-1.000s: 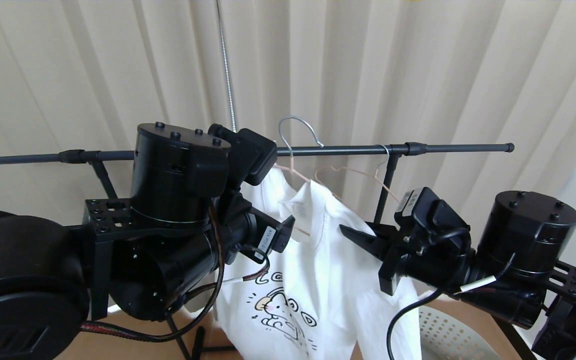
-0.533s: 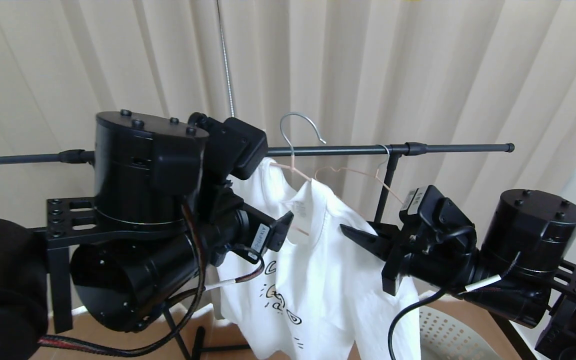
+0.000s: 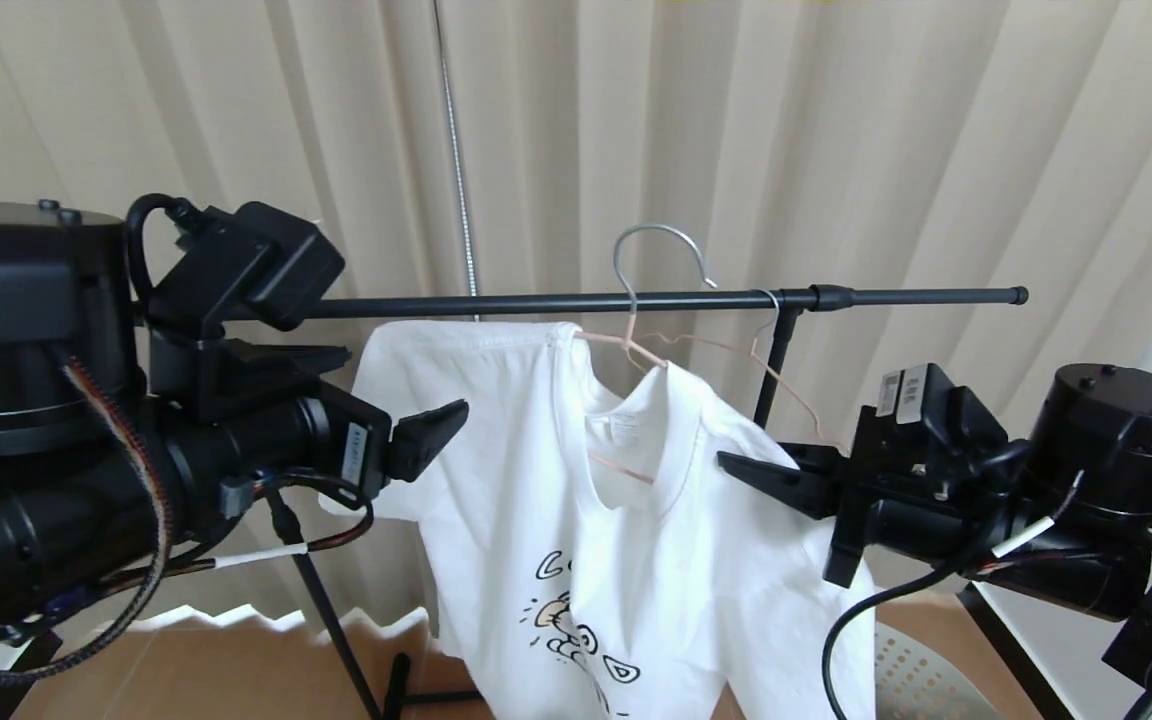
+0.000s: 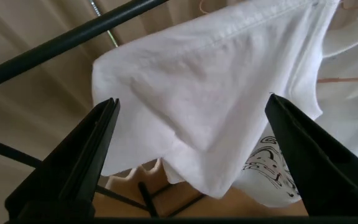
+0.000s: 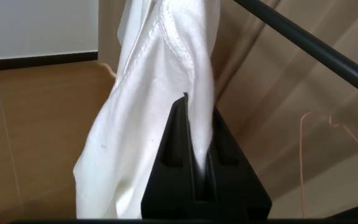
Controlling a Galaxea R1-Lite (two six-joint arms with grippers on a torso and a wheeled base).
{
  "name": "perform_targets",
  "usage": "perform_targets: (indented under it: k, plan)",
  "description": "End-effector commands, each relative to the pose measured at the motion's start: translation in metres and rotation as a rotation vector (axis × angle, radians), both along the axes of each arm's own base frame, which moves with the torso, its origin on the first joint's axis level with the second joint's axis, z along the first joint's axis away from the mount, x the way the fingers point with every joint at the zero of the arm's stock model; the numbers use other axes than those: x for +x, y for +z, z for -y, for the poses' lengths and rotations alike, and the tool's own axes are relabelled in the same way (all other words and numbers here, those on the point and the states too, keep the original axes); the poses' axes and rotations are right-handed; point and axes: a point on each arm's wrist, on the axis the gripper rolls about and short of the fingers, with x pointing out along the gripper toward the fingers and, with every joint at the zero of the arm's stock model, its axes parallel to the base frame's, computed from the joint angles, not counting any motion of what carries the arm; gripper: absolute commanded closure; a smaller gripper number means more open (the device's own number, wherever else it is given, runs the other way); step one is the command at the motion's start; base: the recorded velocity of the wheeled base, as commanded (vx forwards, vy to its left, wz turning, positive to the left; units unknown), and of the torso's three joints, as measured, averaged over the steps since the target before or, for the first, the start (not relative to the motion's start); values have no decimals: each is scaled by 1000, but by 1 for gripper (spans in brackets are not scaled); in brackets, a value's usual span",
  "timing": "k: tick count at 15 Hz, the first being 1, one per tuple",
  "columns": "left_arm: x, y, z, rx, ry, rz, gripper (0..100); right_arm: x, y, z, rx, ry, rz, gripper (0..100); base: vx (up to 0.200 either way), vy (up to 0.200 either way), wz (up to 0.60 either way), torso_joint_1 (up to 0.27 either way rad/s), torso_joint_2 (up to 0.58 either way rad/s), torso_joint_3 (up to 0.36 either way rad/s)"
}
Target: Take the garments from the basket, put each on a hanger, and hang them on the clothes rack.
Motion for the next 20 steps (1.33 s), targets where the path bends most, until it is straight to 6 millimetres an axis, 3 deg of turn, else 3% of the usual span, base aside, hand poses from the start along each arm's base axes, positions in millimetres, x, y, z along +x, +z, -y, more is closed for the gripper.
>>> perform_targets:
  k: [1, 6, 13, 14, 17, 20]
  plan:
    - [1, -8, -33, -33, 6, -37, 0, 5, 1, 19, 9, 9, -4, 100, 0, 0, 0, 0, 0, 0]
    - [8, -32, -47, -91, -92, -162, 0, 8, -1, 50, 39, 145, -24, 100, 0, 0, 0, 0, 0, 0]
    - [30, -57, -39, -122, -63, -266, 0, 8, -3, 59, 44, 179, -28, 100, 0, 0, 0, 0, 0, 0]
    - [35, -63, -38, -116, -57, -288, 100, 6, -1, 59, 45, 188, -22, 100, 0, 0, 0, 0, 0, 0]
    - [43, -67, -37, -164, -23, -305, 100, 3, 0, 59, 47, 197, -18, 100, 0, 0, 0, 0, 0, 0]
    - [50, -69, -51, -178, 40, -305, 100, 4, -1, 59, 46, 197, -21, 100, 0, 0, 0, 0, 0, 0]
